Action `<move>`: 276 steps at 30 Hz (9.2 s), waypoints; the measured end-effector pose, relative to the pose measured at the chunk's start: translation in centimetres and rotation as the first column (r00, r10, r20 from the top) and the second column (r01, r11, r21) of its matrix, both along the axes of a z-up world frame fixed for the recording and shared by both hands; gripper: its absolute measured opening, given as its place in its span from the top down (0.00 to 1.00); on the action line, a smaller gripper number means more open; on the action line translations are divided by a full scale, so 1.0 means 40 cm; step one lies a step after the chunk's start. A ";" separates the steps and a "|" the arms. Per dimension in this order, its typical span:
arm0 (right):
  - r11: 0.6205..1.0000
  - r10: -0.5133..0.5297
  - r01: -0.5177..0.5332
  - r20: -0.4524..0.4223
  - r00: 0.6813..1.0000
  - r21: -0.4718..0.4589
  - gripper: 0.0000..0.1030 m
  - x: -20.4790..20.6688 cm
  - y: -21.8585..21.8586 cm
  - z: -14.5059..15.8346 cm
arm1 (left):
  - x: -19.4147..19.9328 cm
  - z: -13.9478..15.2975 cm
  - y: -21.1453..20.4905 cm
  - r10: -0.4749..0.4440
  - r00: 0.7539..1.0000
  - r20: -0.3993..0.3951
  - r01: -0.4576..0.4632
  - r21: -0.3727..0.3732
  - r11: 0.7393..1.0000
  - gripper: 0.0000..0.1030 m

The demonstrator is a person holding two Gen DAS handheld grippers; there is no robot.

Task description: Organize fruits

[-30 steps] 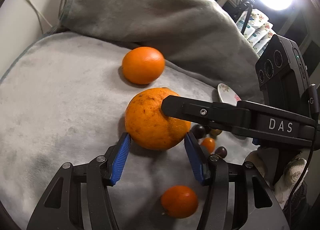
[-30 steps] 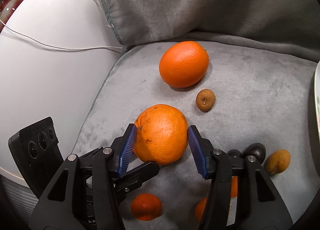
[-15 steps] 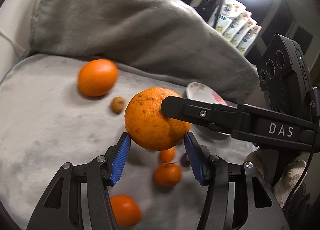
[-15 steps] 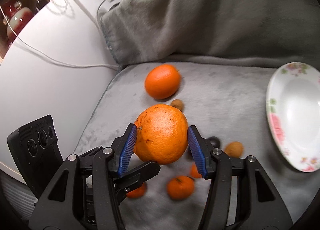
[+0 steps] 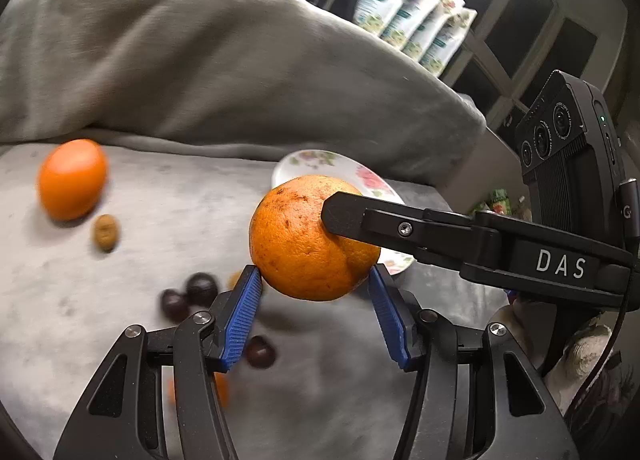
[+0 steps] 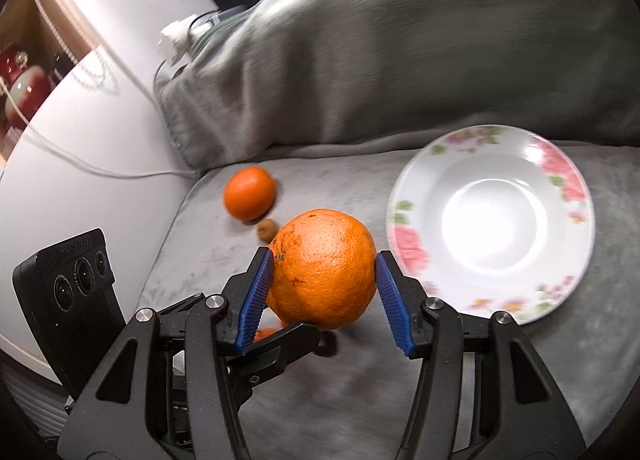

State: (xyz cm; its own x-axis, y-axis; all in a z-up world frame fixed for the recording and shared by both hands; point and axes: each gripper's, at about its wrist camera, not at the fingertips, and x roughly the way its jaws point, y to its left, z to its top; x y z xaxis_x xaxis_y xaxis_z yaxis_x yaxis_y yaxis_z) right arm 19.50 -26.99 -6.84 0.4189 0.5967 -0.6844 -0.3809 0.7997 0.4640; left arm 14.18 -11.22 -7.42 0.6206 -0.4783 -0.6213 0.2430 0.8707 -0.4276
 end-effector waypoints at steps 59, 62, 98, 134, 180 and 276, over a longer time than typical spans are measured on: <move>0.979 -0.135 0.164 0.212 0.968 -0.125 0.22 -0.094 -0.151 0.043 | -0.033 0.046 0.192 0.132 0.988 0.082 -0.142 0.130 0.981 0.46; 0.980 -0.099 0.133 0.217 0.971 -0.147 0.22 -0.107 -0.120 0.035 | -0.034 0.029 0.229 0.150 0.986 0.065 -0.158 0.137 0.978 0.46; 0.959 0.206 -0.201 0.005 0.978 -0.202 0.62 -0.105 0.131 -0.158 | 0.054 -0.123 0.179 -0.060 0.983 -0.173 0.082 0.124 0.989 0.73; 0.986 0.081 -0.069 0.080 0.993 -0.151 0.78 -0.120 0.002 -0.087 | 0.033 -0.054 0.146 -0.065 0.992 -0.104 0.070 0.038 0.997 0.81; 0.957 -0.147 0.180 0.155 0.977 -0.229 0.68 -0.004 -0.218 -0.063 | 0.104 -0.014 -0.153 -0.150 0.988 0.042 0.133 0.269 0.954 0.56; 0.985 0.172 -0.174 -0.203 0.964 0.008 0.74 -0.012 0.189 -0.184 | -0.098 -0.125 0.078 -0.096 0.991 -0.098 0.118 0.255 0.960 0.66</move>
